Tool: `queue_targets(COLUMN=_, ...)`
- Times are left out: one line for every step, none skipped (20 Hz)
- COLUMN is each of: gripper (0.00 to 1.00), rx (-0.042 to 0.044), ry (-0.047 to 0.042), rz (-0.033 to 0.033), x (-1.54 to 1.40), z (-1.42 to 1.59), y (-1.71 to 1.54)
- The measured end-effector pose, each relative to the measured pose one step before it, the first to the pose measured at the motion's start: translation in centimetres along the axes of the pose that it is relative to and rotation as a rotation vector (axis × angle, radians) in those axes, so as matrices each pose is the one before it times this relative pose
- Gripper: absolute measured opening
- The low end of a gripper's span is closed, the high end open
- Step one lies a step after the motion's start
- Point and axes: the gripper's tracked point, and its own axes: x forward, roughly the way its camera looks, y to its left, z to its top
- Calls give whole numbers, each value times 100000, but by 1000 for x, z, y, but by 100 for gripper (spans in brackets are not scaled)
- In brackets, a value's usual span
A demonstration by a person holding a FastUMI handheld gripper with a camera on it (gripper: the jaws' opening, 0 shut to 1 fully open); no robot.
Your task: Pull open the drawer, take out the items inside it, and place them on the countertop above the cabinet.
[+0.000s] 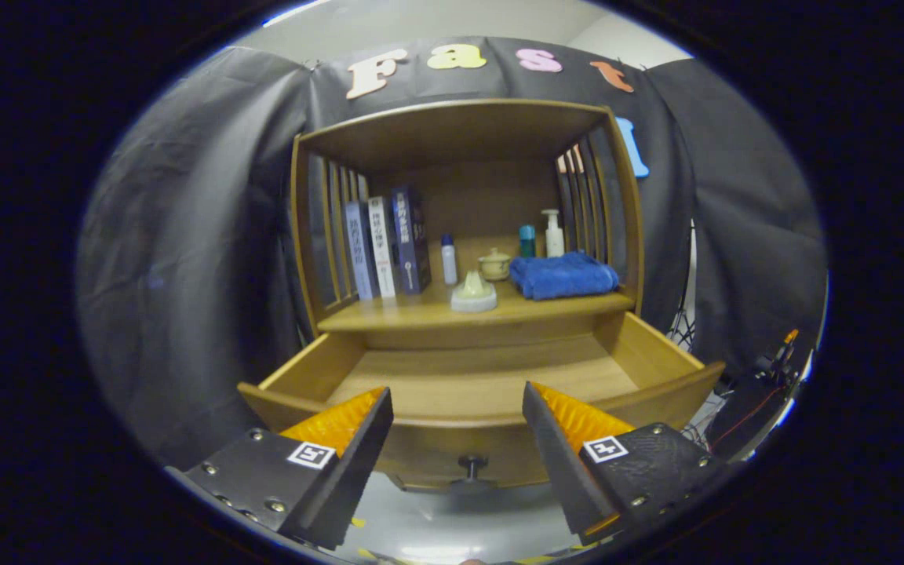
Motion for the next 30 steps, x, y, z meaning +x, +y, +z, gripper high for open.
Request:
queue_targets(gripper=99, rx=-343, ry=994, rz=-649, x=78, z=-1056, y=-193)
queue_targets(gripper=99, rx=-134, ry=801, rz=-401, x=86, z=-940, y=-208)
queue_targets(gripper=99, rx=145, ry=886, rz=240, x=274, z=-801, y=130)
queue_targets(gripper=99, rx=-445, ry=777, rz=72, x=340, z=-705, y=-39)
queue_targets(gripper=99, rx=-810, ry=1178, rz=-533, x=297, z=-704, y=-173)
queue_targets(gripper=99, rx=-732, ry=545, rz=-139, x=298, z=-492, y=21)
queue_targets(gripper=99, rx=-185, ry=847, rz=247, x=356, z=-526, y=42)
queue_targets(gripper=99, rx=193, ry=575, rz=182, x=194, z=-461, y=-7)
queue_targets(gripper=99, rx=551, ry=446, rz=-173, x=219, z=-419, y=-53)
queue_targets(gripper=99, rx=960, ry=551, rz=-435, x=337, z=-325, y=-116)
queue_targets(gripper=99, rx=897, ry=15, rz=157, x=422, z=-230, y=49)
queue_targets(gripper=99, rx=112, ry=1324, rz=-1394, x=384, z=-494, y=-227)
queue_targets(gripper=98, rx=953, ry=-2293, rz=-1396, x=-144, z=122, y=-268)
queue_targets(gripper=98, rx=-506, ry=-2156, rz=-1259, x=319, z=74, y=71)
queue_targets(gripper=97, rx=-1776, ry=-1538, rz=-2259, x=97, z=-95, y=-197)
queue_targets(gripper=96, rx=-1956, ry=-841, rz=-2895, x=118, z=-172, y=-165)
queue_targets(gripper=96, rx=-1462, ry=-421, rz=-510, x=423, z=-243, y=391)
queue_targets(gripper=97, rx=-236, ry=358, rz=669, x=33, z=-78, y=176)
queue_targets(gripper=99, rx=2111, ry=2079, rz=2198, x=901, z=-764, y=475)
queue_targets(gripper=99, rx=3253, ry=3945, rz=1930, x=471, z=-878, y=134)
queue_targets(gripper=99, rx=4067, ry=1779, rz=1785, x=451, z=-496, y=-101)
queue_targets(gripper=99, rx=2291, ry=871, rz=1688, x=-196, z=-301, y=174)
queue_targets(gripper=99, rx=-1112, ry=-3325, rz=62, x=1015, z=599, y=2)
queue_targets(gripper=99, rx=-2667, ry=506, rz=-504, x=235, z=-109, y=-55)
queue_targets(gripper=99, rx=-2465, ry=-1248, rz=-1010, x=340, z=179, y=-56)
queue_targets(gripper=99, rx=-617, ry=1113, rz=-497, x=501, z=-138, y=16)
queue_targets(gripper=99, rx=1076, ry=-824, rz=-114, x=328, z=437, y=33)
queue_targets(gripper=100, rx=-132, ry=734, rz=190, x=611, z=27, y=112)
queue_targets(gripper=99, rx=-888, ry=-269, rz=-35, x=907, z=390, y=49)
queue_targets(gripper=100, rx=-487, ry=-220, rz=-77, x=941, z=358, y=30)
